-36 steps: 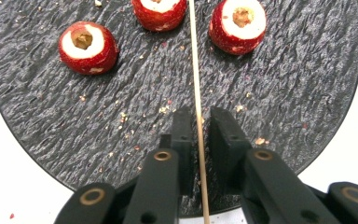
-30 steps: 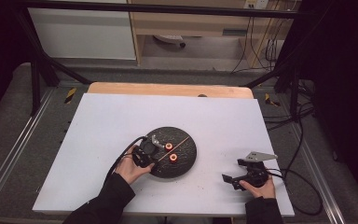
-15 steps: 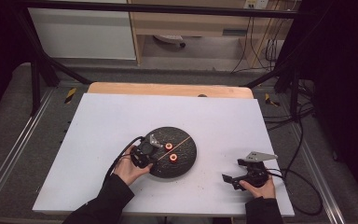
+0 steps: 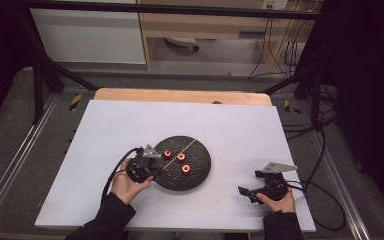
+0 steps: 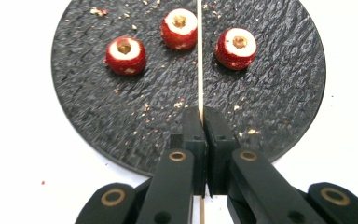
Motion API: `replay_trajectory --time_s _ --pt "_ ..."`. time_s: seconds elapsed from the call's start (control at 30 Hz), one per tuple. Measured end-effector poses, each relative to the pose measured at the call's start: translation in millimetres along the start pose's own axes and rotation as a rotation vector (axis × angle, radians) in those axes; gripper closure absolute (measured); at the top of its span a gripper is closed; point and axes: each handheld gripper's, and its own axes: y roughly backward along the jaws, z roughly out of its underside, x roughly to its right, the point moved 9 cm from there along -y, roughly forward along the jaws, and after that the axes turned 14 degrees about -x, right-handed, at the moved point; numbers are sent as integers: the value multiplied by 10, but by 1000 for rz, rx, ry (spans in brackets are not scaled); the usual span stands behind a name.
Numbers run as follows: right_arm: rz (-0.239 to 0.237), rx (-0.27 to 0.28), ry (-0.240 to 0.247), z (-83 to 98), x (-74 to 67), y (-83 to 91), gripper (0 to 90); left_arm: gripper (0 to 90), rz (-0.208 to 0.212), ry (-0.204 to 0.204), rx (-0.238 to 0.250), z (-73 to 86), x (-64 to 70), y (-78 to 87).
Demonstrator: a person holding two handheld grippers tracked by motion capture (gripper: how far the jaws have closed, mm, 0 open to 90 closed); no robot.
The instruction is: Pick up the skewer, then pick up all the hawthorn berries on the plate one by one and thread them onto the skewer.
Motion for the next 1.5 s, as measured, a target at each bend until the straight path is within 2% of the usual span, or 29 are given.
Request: replay_trajectory --time_s 0.2,0.7,0.83,0.9,1.0,1.23,1.4,1.5 --pt "11 3 4 -19 3 -5 6 883 15 34 89 89 -13 91" --pt "13 1 -7 -66 -55 -37 6 883 21 84 220 360 -90 194" --pt "16 2 -10 -98 -82 -41 6 883 24 90 237 431 -101 209" --pt "2 8 -9 -120 -110 -42 6 883 19 89 246 468 -109 216" --pt "9 5 -1 -159 -140 -36 6 883 28 104 270 523 -133 228" --pt "20 -3 -2 -239 -208 -81 6 883 32 104 297 590 -141 242" --pt "24 -21 -4 -338 -296 -135 6 883 36 101 300 620 -150 228" --pt "36 -25 12 -398 -341 -151 7 883 39 100 307 636 -153 235"
